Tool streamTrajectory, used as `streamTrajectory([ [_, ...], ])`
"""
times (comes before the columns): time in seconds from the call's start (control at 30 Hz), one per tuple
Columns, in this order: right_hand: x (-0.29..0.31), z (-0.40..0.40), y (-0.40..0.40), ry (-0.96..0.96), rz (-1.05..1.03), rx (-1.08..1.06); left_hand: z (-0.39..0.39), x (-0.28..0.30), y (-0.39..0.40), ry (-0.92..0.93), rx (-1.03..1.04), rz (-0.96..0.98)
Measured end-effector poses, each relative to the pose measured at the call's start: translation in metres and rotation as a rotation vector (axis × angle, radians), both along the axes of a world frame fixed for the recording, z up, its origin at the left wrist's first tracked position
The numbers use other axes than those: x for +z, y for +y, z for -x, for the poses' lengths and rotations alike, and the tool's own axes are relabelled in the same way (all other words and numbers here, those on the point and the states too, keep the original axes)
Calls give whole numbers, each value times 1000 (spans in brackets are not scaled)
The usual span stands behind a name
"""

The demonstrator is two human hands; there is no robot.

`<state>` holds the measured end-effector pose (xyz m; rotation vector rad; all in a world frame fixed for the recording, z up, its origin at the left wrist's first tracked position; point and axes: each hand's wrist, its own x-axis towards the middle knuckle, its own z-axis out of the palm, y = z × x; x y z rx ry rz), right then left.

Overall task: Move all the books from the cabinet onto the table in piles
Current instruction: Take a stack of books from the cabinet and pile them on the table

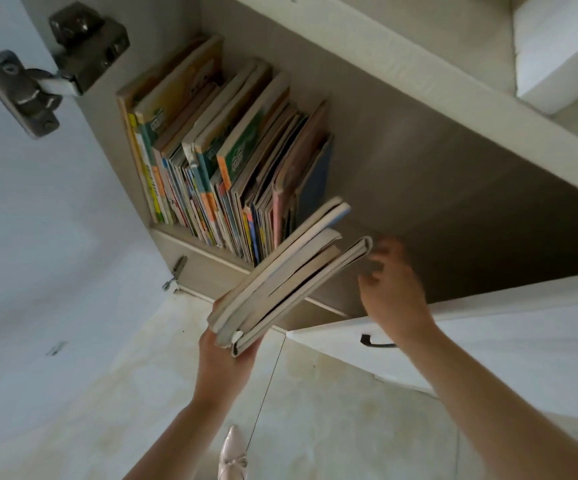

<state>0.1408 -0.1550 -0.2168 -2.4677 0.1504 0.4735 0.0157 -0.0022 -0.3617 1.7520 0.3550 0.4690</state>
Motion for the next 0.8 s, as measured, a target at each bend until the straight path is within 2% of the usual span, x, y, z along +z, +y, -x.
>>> streamTrajectory([
  [0.1, -13, -25, -5, 64, -54, 189, 3, -9, 5, 14, -51, 1],
  [0.2, -17, -39, -3, 12, 12, 363, 4, -11, 12, 11, -47, -41],
  [0.33, -22, -52, 0, 9, 97, 483, 5, -9, 22, 0, -74, -103],
  [0.43, -27, -48, 1, 78, 39, 561, 10, -9, 30, 8, -83, -130],
  [0.6, -43, -38, 0, -31, -42, 605, 14, -17, 43, 30, -94, -148],
  [0.8, -37, -17, 6, -4, -136, 562, 24, -3, 64, 116, -87, 25],
])
